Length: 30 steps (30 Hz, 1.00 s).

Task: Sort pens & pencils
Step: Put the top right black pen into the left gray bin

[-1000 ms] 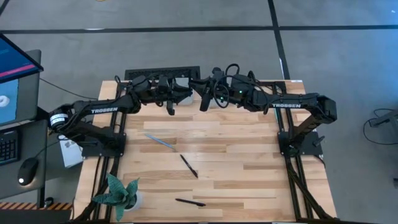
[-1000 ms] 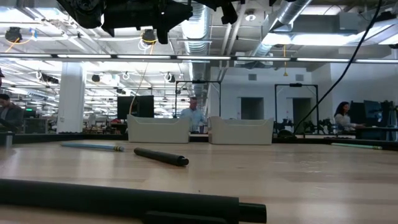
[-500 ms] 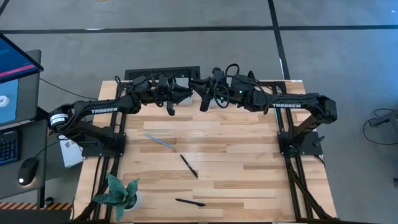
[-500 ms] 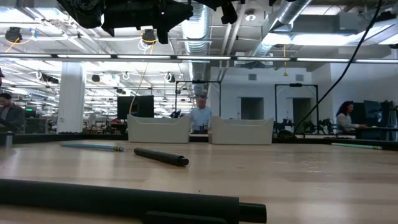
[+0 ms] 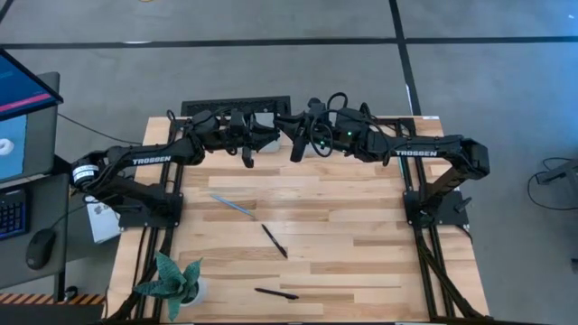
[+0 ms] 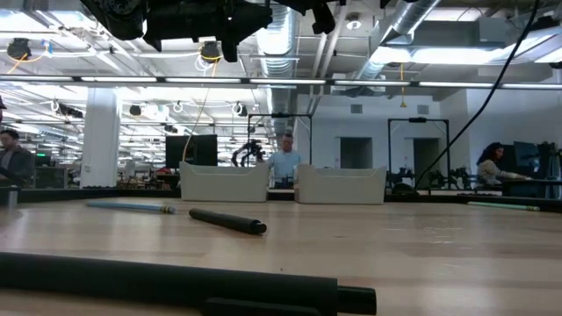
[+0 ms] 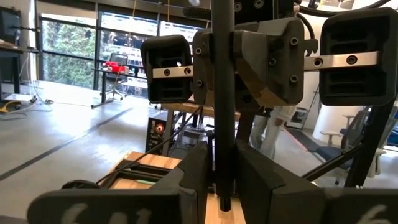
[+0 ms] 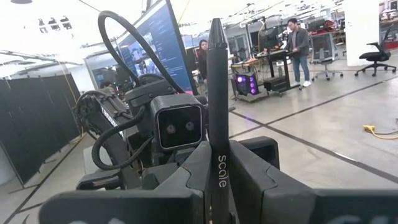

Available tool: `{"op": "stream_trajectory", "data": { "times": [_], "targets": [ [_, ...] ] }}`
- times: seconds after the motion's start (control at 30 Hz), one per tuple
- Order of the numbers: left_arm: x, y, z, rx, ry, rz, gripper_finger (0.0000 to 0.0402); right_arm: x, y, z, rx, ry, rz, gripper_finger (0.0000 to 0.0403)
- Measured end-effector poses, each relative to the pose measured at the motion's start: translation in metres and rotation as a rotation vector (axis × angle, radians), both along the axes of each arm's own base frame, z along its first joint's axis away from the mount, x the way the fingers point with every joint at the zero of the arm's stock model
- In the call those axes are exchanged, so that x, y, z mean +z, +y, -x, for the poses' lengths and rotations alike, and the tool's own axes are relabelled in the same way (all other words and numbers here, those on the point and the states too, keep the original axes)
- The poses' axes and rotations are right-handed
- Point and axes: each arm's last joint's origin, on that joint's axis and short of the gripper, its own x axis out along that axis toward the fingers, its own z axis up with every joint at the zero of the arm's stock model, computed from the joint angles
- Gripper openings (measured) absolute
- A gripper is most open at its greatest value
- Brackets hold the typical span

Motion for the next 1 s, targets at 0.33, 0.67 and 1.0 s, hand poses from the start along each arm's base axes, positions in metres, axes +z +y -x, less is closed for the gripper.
{"op": "stream_trajectory", "data": {
  "times": [0.33,0.67,1.0],
  "targets": [
    [0.0000,0.0000,0.0000,0.001,0.000,-0.001,0.0052,0.0000,0.0000,0.0000,-0.002,0.002,0.007,0.0066],
    [0.0000,0.0000,0.0000,0.003,0.001,-0.014,0.0052,0.0000,0.0004,-0.0001,-0.002,0.008,0.032,0.0080],
    [0.0002,0.0005,0.0002,0.012,-0.002,-0.013,0.0052,-0.0004,0.0012,-0.0004,0.008,0.011,0.032,0.0203]
  ]
}}
